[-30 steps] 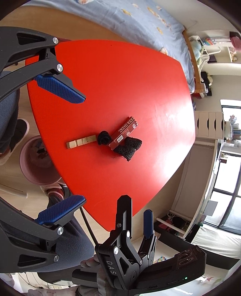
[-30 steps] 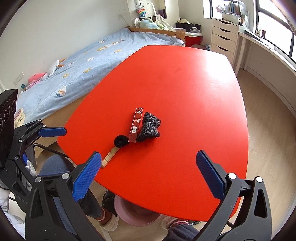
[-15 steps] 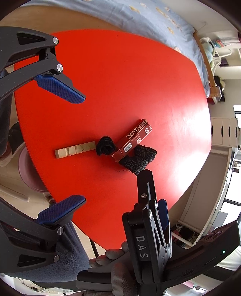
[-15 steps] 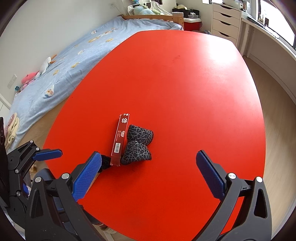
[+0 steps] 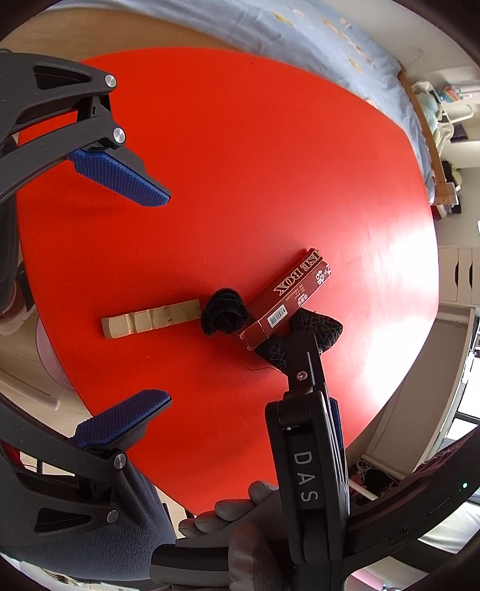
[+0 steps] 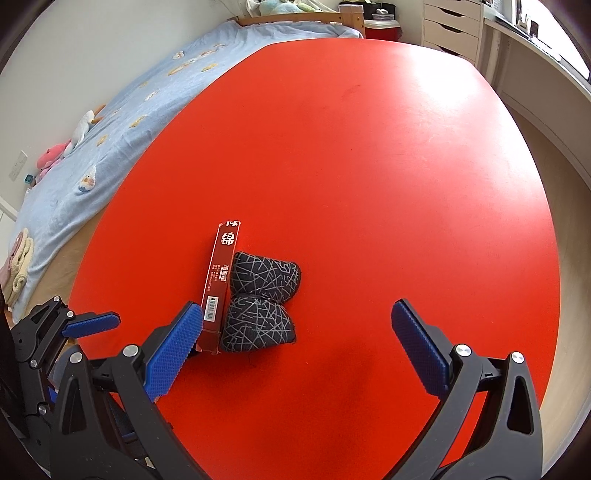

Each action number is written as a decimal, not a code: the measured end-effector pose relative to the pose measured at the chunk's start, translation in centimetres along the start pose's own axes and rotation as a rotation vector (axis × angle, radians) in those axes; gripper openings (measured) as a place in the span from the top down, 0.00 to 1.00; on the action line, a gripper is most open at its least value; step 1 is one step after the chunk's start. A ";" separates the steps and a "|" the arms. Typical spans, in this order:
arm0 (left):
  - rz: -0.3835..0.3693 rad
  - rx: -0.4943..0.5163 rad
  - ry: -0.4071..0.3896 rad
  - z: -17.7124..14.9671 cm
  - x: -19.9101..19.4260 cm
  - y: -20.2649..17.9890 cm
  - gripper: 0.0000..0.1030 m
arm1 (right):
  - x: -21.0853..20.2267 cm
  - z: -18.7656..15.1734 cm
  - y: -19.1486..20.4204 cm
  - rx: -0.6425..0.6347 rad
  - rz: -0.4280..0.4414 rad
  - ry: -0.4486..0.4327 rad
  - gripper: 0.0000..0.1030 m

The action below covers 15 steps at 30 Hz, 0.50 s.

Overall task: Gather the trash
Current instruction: 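Grasp the wooden blocks with the left gripper while the right grasps the black cap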

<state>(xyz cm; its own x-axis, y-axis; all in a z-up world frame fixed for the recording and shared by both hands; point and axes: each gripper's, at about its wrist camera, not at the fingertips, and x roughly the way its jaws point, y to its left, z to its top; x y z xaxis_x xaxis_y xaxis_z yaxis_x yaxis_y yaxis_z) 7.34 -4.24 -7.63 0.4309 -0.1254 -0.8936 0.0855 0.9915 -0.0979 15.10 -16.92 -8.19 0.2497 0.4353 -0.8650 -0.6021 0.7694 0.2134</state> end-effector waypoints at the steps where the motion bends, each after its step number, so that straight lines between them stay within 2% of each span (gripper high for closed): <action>1: 0.001 0.001 0.001 0.0 0.1 0.0 0.08 | 0.0 0.0 0.0 -0.001 0.005 -0.004 0.03; 3: -0.005 0.005 0.006 0.0 0.2 -0.1 0.09 | 0.3 0.2 0.2 -0.002 0.016 -0.004 0.13; 4: -0.011 0.010 0.009 0.0 0.3 -0.4 0.13 | 0.5 0.2 0.5 -0.004 0.020 0.004 0.28; 5: -0.017 0.013 0.021 0.0 0.5 -0.4 0.29 | 0.6 0.2 0.5 -0.008 0.027 0.010 0.36; 6: -0.004 0.022 0.014 0.1 0.5 -0.5 0.35 | 0.6 0.2 0.6 -0.010 0.038 0.012 0.38; 7: -0.004 0.024 0.013 0.1 0.4 -0.6 0.38 | 0.7 0.1 0.7 -0.013 0.046 0.013 0.45; 8: -0.006 0.025 0.010 0.2 0.3 -0.6 0.53 | 0.7 0.0 0.8 -0.016 0.050 0.012 0.54; 9: -0.009 0.026 0.011 0.2 0.3 -0.6 0.67 | 0.7 -0.1 0.9 -0.018 0.053 0.009 0.58; 10: -0.013 0.025 0.013 0.2 0.2 -0.6 0.72 | 0.6 -0.1 1.0 -0.020 0.057 0.007 0.65; 11: -0.018 0.024 0.015 0.3 0.3 -0.6 0.83 | 0.6 -0.1 1.1 -0.023 0.059 0.007 0.67; 12: -0.022 0.023 0.018 0.3 0.2 -0.5 0.89 | 0.6 -0.2 1.2 -0.026 0.065 0.008 0.67; 15: -0.028 0.026 0.017 0.3 0.3 -0.5 0.89 | 0.5 -0.2 1.5 -0.034 0.071 0.005 0.71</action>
<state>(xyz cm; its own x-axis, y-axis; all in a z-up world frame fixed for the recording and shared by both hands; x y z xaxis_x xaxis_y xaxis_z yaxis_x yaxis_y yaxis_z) 7.66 -4.76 -7.70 0.4124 -0.1527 -0.8981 0.1209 0.9863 -0.1121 14.15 -15.67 -8.44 0.2016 0.4857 -0.8505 -0.6436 0.7202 0.2588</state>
